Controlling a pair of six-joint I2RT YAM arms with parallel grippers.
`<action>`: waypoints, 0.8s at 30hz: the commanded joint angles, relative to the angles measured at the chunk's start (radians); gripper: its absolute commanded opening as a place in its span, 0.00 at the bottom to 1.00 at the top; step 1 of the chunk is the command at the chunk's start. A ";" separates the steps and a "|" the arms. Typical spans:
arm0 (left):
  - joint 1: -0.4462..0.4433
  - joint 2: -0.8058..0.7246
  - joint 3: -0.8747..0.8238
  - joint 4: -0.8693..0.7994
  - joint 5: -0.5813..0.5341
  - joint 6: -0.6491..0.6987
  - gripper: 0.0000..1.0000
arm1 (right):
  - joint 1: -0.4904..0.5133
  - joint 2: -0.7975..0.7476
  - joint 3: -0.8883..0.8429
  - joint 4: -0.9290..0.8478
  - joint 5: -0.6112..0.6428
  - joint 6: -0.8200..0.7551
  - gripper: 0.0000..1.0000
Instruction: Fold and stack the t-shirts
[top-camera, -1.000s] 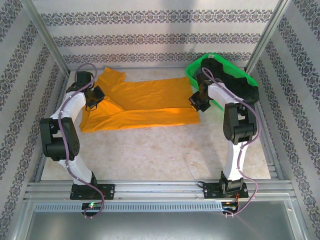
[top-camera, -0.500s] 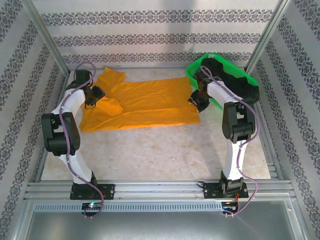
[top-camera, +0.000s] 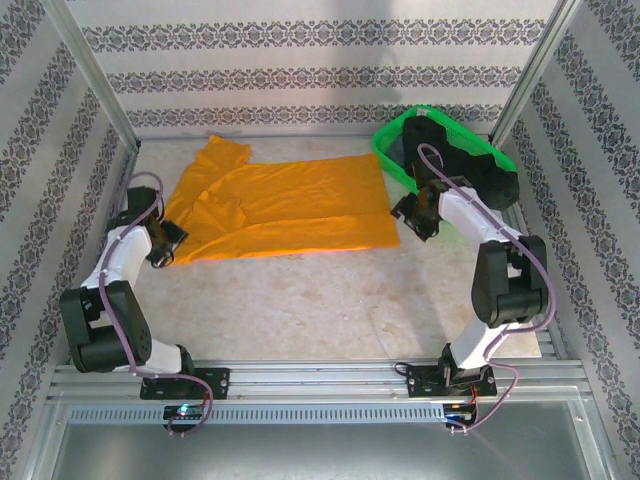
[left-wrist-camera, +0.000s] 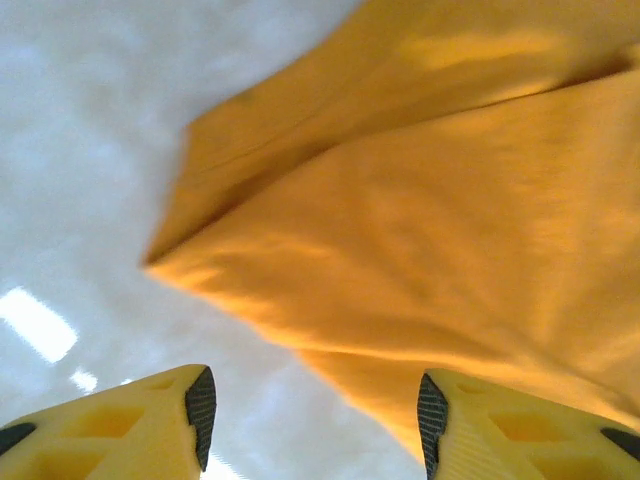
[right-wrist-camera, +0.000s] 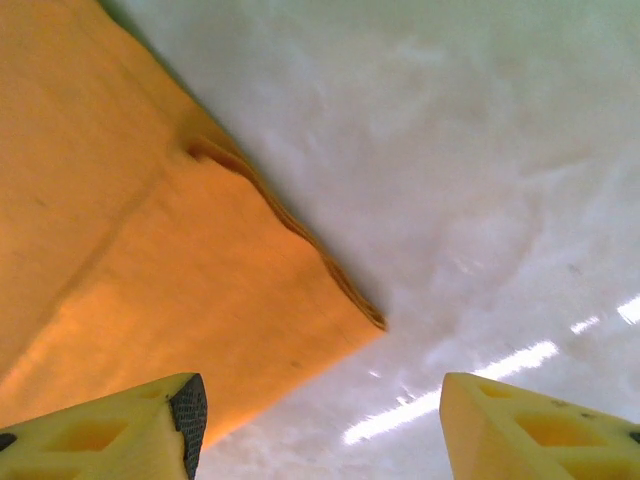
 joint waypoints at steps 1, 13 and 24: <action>0.078 -0.004 -0.073 0.011 0.053 -0.053 0.55 | 0.007 -0.016 -0.093 0.085 -0.045 -0.034 0.59; 0.127 0.183 -0.080 0.213 0.153 -0.046 0.39 | 0.015 0.129 -0.075 0.114 -0.039 -0.044 0.50; 0.135 0.250 -0.004 0.227 0.149 -0.015 0.00 | 0.060 0.235 0.027 0.110 -0.021 0.007 0.14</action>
